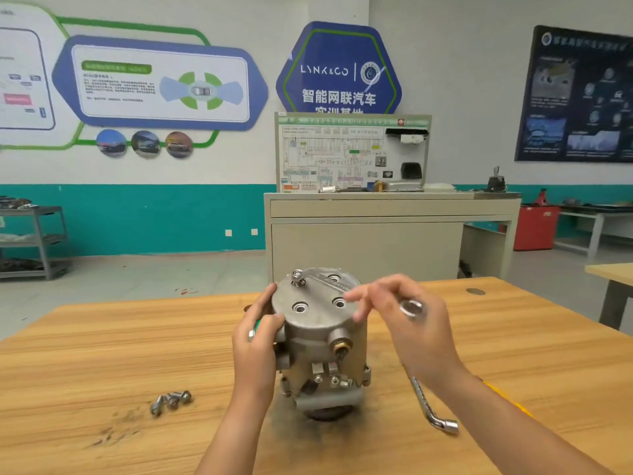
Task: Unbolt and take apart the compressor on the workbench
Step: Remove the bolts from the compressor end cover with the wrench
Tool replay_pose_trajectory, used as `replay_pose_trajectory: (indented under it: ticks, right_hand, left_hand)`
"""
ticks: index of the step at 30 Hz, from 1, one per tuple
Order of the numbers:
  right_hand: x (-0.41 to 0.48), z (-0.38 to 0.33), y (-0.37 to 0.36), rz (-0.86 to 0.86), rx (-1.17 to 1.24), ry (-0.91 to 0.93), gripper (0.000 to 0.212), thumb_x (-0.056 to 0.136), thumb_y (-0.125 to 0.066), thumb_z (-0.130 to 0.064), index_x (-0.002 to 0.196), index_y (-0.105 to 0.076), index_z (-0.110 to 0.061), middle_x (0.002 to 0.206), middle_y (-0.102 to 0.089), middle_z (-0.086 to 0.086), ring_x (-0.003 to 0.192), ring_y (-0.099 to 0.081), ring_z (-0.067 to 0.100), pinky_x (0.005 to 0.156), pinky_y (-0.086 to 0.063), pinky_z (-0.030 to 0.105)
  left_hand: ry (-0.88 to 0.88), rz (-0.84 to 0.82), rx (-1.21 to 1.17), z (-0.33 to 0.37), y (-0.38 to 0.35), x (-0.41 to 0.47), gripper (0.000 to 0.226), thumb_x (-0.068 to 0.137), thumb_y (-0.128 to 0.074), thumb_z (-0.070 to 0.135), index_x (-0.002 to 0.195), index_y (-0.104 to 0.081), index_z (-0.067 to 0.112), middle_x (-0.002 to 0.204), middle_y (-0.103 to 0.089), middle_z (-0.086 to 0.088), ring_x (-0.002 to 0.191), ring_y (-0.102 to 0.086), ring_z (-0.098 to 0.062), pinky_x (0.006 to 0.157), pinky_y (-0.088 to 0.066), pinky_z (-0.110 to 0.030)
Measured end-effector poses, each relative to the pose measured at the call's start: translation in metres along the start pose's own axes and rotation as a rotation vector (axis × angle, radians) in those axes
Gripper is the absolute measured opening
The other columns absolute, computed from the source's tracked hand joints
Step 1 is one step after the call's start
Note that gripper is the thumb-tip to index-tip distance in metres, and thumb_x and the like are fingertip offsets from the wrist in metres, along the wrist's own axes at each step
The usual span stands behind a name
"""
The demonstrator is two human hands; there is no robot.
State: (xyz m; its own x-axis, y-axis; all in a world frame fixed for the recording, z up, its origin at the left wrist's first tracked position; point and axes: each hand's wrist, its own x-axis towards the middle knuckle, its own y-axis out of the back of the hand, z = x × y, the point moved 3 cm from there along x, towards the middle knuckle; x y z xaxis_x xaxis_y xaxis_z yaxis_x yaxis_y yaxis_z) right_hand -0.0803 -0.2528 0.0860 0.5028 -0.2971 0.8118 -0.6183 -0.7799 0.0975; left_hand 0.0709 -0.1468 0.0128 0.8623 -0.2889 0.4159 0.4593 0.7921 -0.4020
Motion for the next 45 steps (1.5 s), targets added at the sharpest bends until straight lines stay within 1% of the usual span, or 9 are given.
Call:
replay_pose_trajectory:
  ticks: [5, 11, 14, 20, 25, 28, 33, 39, 45]
  right_hand:
    - [0.074, 0.079, 0.044, 0.405, -0.115, -0.435, 0.022, 0.094, -0.051, -0.018, 0.115, -0.047, -0.014, 0.085, -0.066, 0.005, 0.059, -0.066, 0.012, 0.059, -0.052, 0.028]
    - [0.185, 0.111, -0.048, -0.166, -0.854, -0.640, 0.019, 0.091, -0.043, -0.003, 0.107, -0.051, 0.004, 0.098, -0.065, 0.017, 0.067, -0.059, 0.024, 0.049, -0.042, 0.026]
    - [0.181, 0.099, -0.124, -0.493, -1.053, -0.431, 0.054, 0.090, -0.037, 0.004, 0.141, -0.019, 0.003, 0.125, -0.052, 0.019, 0.104, -0.057, 0.032, 0.077, -0.048, 0.036]
    - [0.067, 0.005, -0.188, -0.772, -0.825, 0.162, 0.023, 0.099, -0.037, -0.022, 0.113, -0.052, -0.010, 0.101, -0.064, 0.018, 0.087, -0.057, 0.033, 0.065, -0.034, 0.034]
    - [-0.013, -0.026, -0.071, -0.337, -0.461, 0.449, 0.026, 0.089, -0.055, -0.019, 0.073, -0.066, -0.002, 0.069, -0.066, 0.007, 0.064, -0.058, 0.022, 0.073, -0.047, 0.031]
    - [-0.020, -0.005, 0.003, 0.055, -0.273, 0.095, 0.016, 0.090, -0.058, -0.025, 0.082, -0.067, -0.014, 0.081, -0.070, -0.008, 0.076, -0.066, 0.010, 0.072, -0.051, 0.023]
    - [0.039, 0.056, 0.057, 0.406, -0.255, -0.289, 0.017, 0.092, -0.050, -0.013, 0.106, -0.052, -0.022, 0.083, -0.067, -0.003, 0.057, -0.064, 0.005, 0.048, -0.050, 0.020]
    - [0.164, 0.119, -0.011, 0.010, -0.463, -0.724, 0.043, 0.094, -0.037, -0.002, 0.135, -0.027, -0.004, 0.113, -0.059, 0.020, 0.055, -0.058, 0.018, 0.038, -0.042, 0.022]
    - [0.188, 0.110, -0.106, -0.405, -1.015, -0.471, 0.039, 0.092, -0.037, 0.000, 0.132, -0.036, 0.003, 0.119, -0.057, 0.017, 0.100, -0.059, 0.030, 0.064, -0.043, 0.032]
  left_hand:
    - [0.040, -0.048, 0.117, 0.010, -0.014, -0.004, 0.049, 0.064, -0.047, 0.023, 0.108, -0.064, 0.036, 0.048, -0.037, 0.014, 0.044, -0.032, -0.004, 0.039, -0.029, -0.021]
    - [0.021, -0.105, 0.193, 0.014, -0.017, -0.001, 0.050, 0.062, -0.047, 0.024, 0.109, -0.062, 0.034, 0.051, -0.051, 0.019, 0.053, -0.046, 0.003, 0.051, -0.038, -0.020]
    - [0.005, -0.129, 0.184, 0.011, -0.015, 0.001, 0.052, 0.064, -0.048, 0.023, 0.113, -0.063, 0.030, 0.054, -0.052, 0.015, 0.053, -0.045, -0.001, 0.050, -0.039, -0.020]
    - [-0.001, -0.033, 0.171, 0.009, -0.012, 0.006, 0.014, 0.085, -0.055, 0.015, 0.087, -0.065, 0.025, 0.066, -0.055, 0.004, 0.059, -0.046, -0.011, 0.057, -0.036, -0.033]
    - [0.001, -0.090, 0.136, 0.009, -0.006, 0.010, 0.038, 0.085, -0.048, -0.001, 0.113, -0.063, 0.021, 0.061, -0.062, 0.011, 0.055, -0.043, -0.004, 0.054, -0.038, -0.021]
    - [0.021, -0.119, 0.133, 0.009, -0.008, 0.008, 0.047, 0.065, -0.047, 0.022, 0.107, -0.064, 0.033, 0.104, -0.045, 0.008, 0.062, -0.050, 0.000, 0.053, -0.040, -0.022]
    - [0.018, -0.141, 0.151, 0.008, -0.014, 0.008, 0.050, 0.062, -0.047, 0.023, 0.107, -0.065, 0.033, 0.066, -0.064, 0.019, 0.063, -0.054, 0.004, 0.050, -0.041, -0.018]
    - [-0.071, -0.145, 0.186, 0.012, -0.012, 0.005, 0.051, 0.063, -0.047, 0.020, 0.111, -0.062, 0.024, 0.091, -0.070, 0.021, 0.089, -0.058, 0.015, 0.066, -0.042, -0.003]
    - [-0.118, -0.124, 0.205, 0.014, -0.010, 0.005, 0.052, 0.063, -0.046, 0.019, 0.113, -0.062, 0.022, 0.087, -0.068, 0.024, 0.083, -0.057, 0.016, 0.067, -0.041, -0.001]
